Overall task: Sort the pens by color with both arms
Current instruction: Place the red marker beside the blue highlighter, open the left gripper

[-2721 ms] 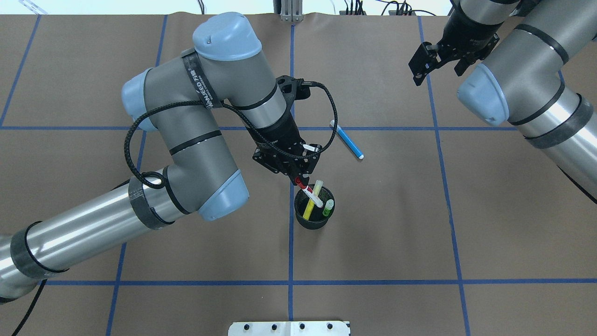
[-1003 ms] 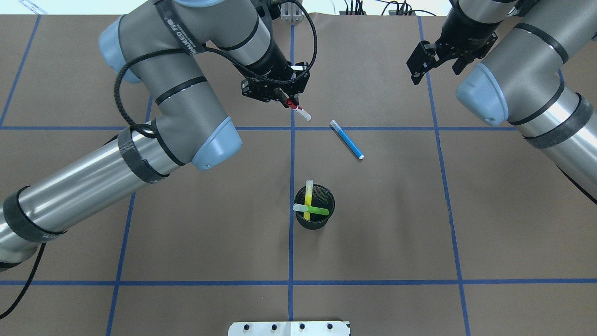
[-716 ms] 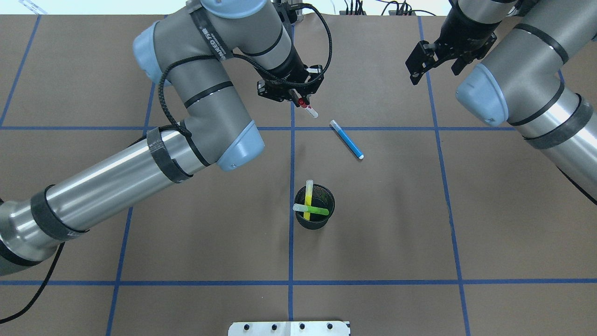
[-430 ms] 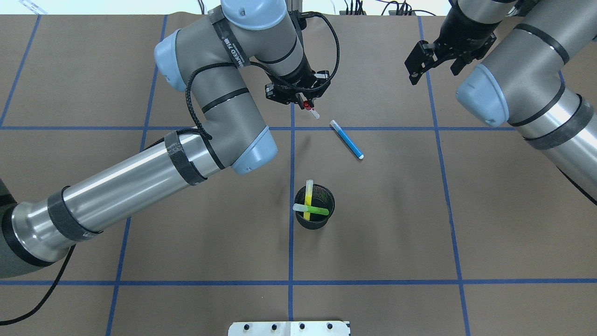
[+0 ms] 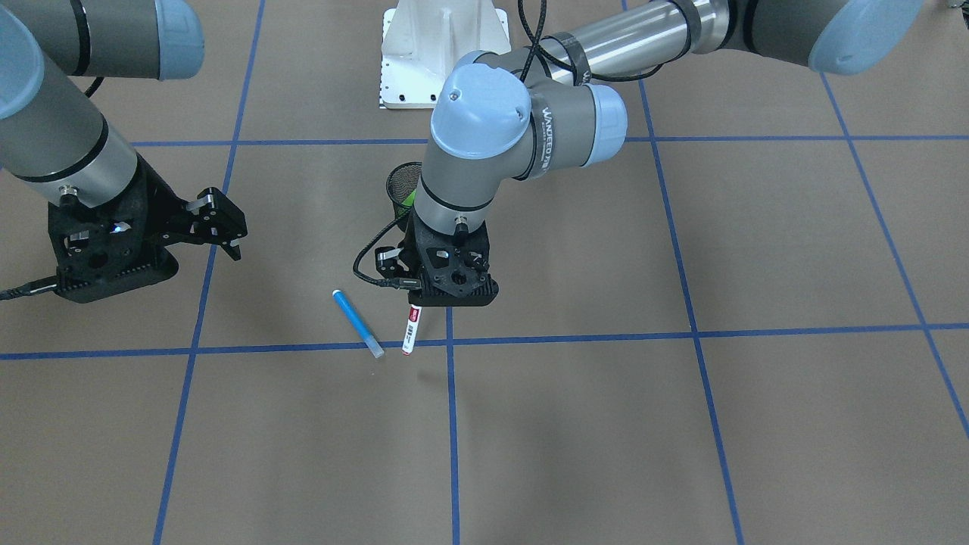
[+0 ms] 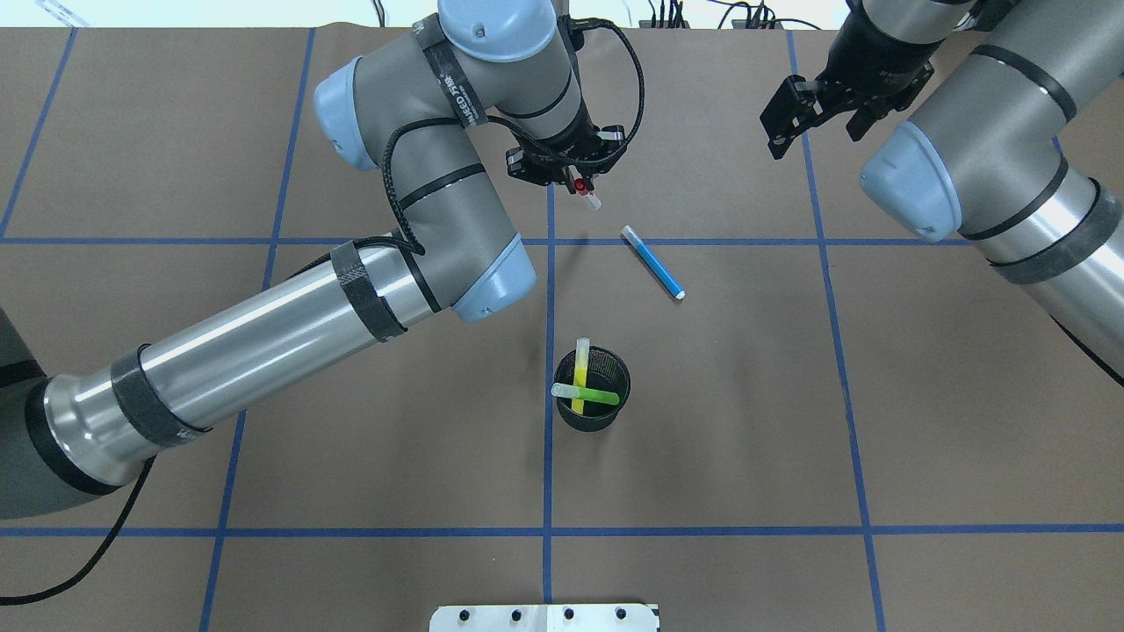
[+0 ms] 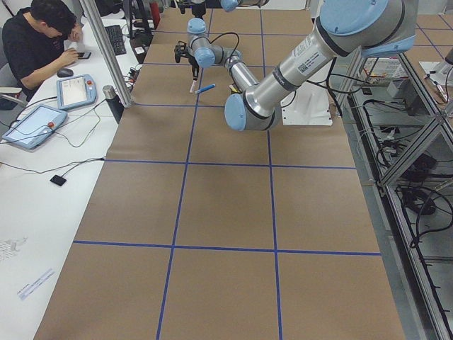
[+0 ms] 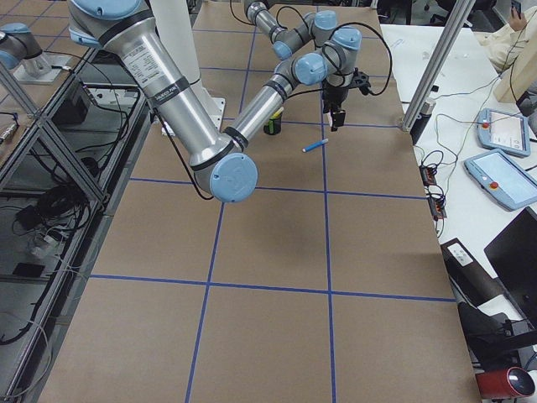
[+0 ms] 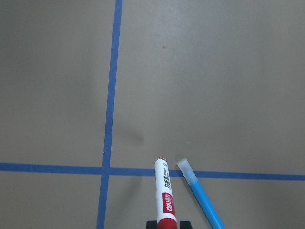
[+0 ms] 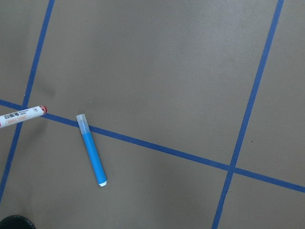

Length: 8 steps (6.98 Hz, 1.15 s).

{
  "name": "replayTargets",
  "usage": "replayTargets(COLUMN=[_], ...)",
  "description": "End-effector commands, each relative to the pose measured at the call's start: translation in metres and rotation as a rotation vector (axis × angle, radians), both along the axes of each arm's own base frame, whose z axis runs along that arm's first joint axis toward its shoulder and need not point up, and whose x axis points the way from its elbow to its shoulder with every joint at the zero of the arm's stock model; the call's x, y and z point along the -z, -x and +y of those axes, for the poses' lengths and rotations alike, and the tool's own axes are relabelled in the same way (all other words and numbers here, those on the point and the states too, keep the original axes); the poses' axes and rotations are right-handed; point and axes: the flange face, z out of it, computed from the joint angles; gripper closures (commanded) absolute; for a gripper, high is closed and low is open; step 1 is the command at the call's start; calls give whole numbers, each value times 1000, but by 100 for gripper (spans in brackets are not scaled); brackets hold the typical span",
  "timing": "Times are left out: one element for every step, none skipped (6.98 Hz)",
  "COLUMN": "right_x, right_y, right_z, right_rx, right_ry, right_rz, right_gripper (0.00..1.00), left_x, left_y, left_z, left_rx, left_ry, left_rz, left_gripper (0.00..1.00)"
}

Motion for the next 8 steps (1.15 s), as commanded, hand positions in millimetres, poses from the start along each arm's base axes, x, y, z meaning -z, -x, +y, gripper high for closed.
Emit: replayTargets(right_x=[4,4,5,6,7,8,9,9], right_y=[-2,-3,-2,-1,-1,-1,-1,-1], right_z=[6,6,5,6,5,5,5,5], right_rx=[6,4,5,4,3,2,0,0], right_ry=[-22,-22,-24,-22,-24,-27,-32,-33], right_rz=[-5,-4,-5,-6,-7,-9,-14,-13], right_gripper=[1,1,1,1,1,1,1,1], left_x=[-1,-2,-5,-7,-6,-5,-5,0], left_y=[-16,-23,-32,-36,-39,-38,-37,-34], left_z=[4,13,21,25,28,28,29,30], left_rx=[-7,-20,-33,-41,-48,-51,-60,-74], left_ry=[-7,-7,-3,-2,-7,-13,-27,-54], left_rz=[-5,-3,-6,-9,-9,-7,-8,-4], left_gripper=[83,83,83,80,69,55,47,42])
